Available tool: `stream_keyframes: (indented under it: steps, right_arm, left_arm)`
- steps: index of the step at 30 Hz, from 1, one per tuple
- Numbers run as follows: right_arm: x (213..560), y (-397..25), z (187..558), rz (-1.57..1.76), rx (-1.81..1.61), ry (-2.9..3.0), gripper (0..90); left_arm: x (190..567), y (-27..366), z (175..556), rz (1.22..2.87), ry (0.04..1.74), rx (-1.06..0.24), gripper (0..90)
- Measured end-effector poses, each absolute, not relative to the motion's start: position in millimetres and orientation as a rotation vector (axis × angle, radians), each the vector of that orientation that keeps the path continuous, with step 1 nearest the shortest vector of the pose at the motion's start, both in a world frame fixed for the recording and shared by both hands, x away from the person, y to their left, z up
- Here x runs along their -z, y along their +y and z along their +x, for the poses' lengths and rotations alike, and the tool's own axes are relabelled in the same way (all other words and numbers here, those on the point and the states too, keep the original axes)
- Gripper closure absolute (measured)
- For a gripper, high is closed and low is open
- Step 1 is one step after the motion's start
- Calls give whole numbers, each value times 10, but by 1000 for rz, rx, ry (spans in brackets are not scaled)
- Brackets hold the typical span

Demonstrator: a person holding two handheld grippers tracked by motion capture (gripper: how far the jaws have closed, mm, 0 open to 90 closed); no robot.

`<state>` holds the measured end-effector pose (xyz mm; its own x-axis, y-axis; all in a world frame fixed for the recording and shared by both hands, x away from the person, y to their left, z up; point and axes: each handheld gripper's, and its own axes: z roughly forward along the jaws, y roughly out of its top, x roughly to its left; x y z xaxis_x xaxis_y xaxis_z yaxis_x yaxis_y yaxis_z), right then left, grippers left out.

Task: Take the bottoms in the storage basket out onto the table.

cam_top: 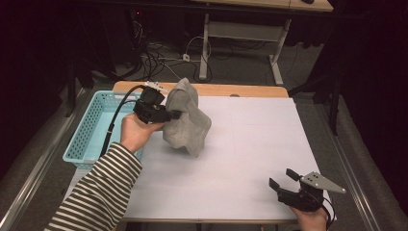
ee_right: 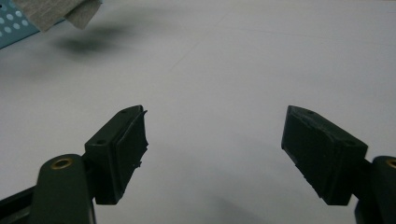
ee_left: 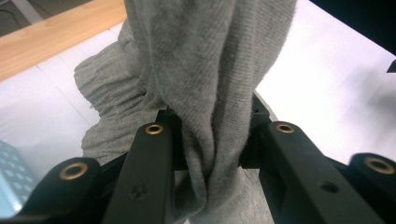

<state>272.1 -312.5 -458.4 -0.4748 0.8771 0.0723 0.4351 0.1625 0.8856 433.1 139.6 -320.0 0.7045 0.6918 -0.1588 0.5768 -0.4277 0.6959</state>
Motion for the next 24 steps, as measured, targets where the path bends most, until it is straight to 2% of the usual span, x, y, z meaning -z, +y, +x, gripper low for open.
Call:
stream_keyframes:
  steps: [24]
  right_arm:
    - [4586, -3130, 2725, 1240, -1270, 1988, 225]
  left_arm:
    - [3462, 1098, 4529, 2173, 975, -173, 694]
